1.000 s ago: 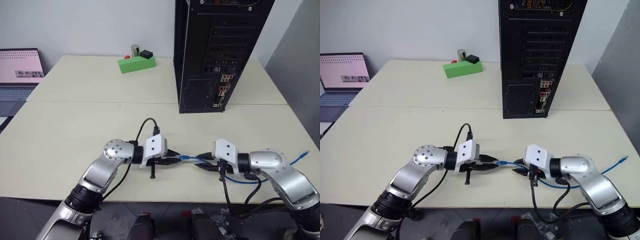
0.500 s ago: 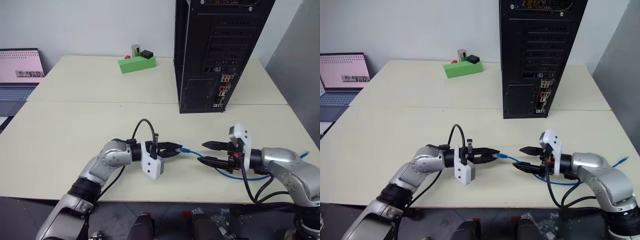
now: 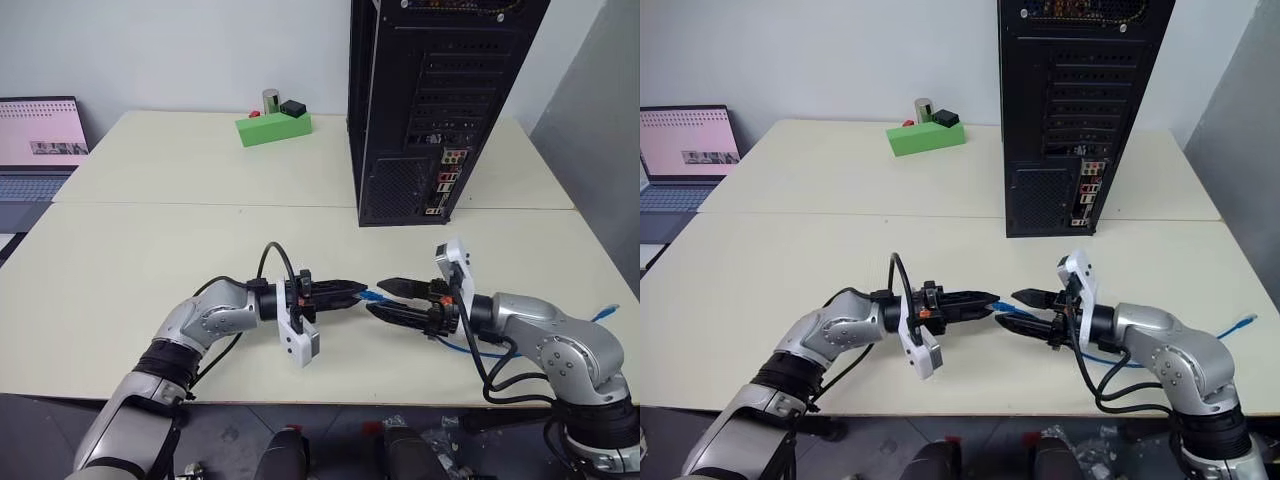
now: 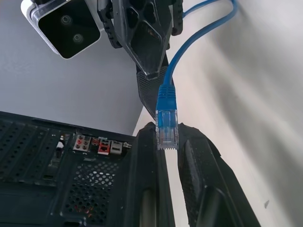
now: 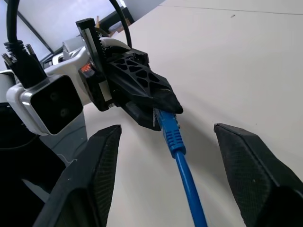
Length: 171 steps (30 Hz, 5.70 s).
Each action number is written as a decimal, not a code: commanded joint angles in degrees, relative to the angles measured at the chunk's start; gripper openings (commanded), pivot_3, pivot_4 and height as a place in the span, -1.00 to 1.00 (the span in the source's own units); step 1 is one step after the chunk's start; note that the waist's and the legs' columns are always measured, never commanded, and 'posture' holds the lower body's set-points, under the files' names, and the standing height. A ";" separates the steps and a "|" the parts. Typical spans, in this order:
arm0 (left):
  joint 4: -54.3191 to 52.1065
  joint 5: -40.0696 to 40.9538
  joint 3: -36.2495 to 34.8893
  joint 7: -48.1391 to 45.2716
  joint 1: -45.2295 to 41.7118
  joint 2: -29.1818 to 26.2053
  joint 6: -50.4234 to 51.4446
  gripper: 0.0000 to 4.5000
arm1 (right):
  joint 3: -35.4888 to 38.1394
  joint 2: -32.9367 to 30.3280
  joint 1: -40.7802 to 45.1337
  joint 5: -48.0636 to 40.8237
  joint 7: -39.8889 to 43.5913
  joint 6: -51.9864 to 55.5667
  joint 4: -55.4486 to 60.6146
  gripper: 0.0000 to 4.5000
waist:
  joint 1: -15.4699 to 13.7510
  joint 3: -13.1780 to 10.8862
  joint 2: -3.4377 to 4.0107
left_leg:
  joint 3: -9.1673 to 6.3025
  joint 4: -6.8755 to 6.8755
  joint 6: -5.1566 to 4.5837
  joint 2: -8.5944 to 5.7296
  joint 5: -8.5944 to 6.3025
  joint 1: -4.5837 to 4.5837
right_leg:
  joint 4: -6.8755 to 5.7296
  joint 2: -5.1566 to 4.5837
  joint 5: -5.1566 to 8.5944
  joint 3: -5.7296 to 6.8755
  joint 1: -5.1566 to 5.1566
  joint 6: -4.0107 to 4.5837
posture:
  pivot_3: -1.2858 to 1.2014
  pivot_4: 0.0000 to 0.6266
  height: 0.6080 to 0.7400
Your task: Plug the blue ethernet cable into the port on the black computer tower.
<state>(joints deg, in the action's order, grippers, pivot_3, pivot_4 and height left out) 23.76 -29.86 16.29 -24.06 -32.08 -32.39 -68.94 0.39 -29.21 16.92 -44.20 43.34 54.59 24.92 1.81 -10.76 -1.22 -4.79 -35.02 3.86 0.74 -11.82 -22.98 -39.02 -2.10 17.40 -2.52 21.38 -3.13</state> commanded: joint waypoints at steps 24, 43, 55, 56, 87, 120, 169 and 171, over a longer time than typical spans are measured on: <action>-2.13 -2.55 -0.50 6.30 -0.85 -1.32 0.74 -0.87 | 1.81 0.19 3.00 -4.73 -1.58 1.23 -1.86 -0.65 | 0.02 0.00 0.00 | 0.00 0.00 0.00 0.00 0.00 0.00 | -0.01 0.00 0.00 0.01 0.01 0.00 | 0.03 -0.52 1.00; -2.49 -2.70 -0.10 7.09 -0.86 -1.42 1.23 -0.87 | 2.00 0.29 2.81 -7.07 -2.69 2.31 -3.00 -0.16 | 0.02 0.00 0.00 | 0.00 0.00 0.00 0.00 0.00 0.00 | -0.01 0.00 0.00 0.01 0.01 0.00 | 0.03 -0.52 1.00; -3.29 -2.84 -0.08 7.36 -0.44 -0.97 2.05 -0.87 | 1.43 0.64 3.17 -6.68 -3.02 2.06 -3.35 -0.98 | 0.02 0.00 0.00 | 0.00 0.00 0.00 0.00 0.00 0.00 | -0.01 0.00 0.00 0.01 0.01 0.00 | 0.03 -0.52 1.00; -3.32 -2.89 -0.07 7.39 -0.45 -0.94 2.16 -0.88 | 1.44 0.66 3.22 -6.73 -3.03 2.10 -3.40 -1.00 | 0.02 0.00 0.00 | 0.00 0.00 0.00 0.00 0.00 0.00 | -0.01 0.00 0.00 0.01 0.01 0.00 | 0.03 -0.52 1.00; -23.83 41.33 -0.68 -11.21 7.72 7.65 65.90 0.88 | 7.63 -0.03 0.43 11.02 -18.03 -13.84 -2.80 -1.00 | 0.06 0.00 0.01 | -0.04 0.00 0.00 0.01 0.00 -0.03 | -0.02 0.01 0.00 0.02 0.01 0.00 | 0.03 -0.52 1.00; -29.39 35.87 -3.41 2.49 -1.89 24.13 89.94 0.88 | 8.35 15.44 17.66 29.94 -40.75 -19.38 -17.90 -1.00 | 0.11 0.01 0.02 | 0.00 0.03 0.02 -0.01 0.01 -0.02 | -0.02 0.02 0.00 -0.05 0.06 0.01 | 0.03 -0.52 1.00; -29.38 35.29 -3.79 1.97 -1.15 24.80 90.26 0.88 | 8.93 16.97 21.86 32.40 -41.54 -20.78 -23.99 -1.00 | 0.26 0.00 0.04 | 0.02 0.05 0.02 -0.01 0.01 -0.03 | -0.01 0.02 0.00 -0.08 0.10 0.01 | 0.03 -0.52 1.00; -29.53 35.27 -3.80 2.02 -1.07 24.83 90.35 0.88 | 9.56 17.85 22.21 32.02 -42.58 -20.00 -23.96 -1.00 | 0.25 0.00 0.04 | 0.02 0.05 0.02 -0.01 0.01 -0.03 | -0.02 0.02 0.00 -0.08 0.10 0.01 | 0.03 -0.52 1.00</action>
<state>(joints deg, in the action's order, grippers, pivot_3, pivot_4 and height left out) -3.96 5.42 13.09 -21.97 -33.09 -7.89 22.00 8.66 -12.04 36.89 -11.49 1.92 34.46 -0.31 2.05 -10.76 -1.18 -4.76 -34.96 3.88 0.73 -11.81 -23.01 -39.03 -2.07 17.40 -2.60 21.49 -3.12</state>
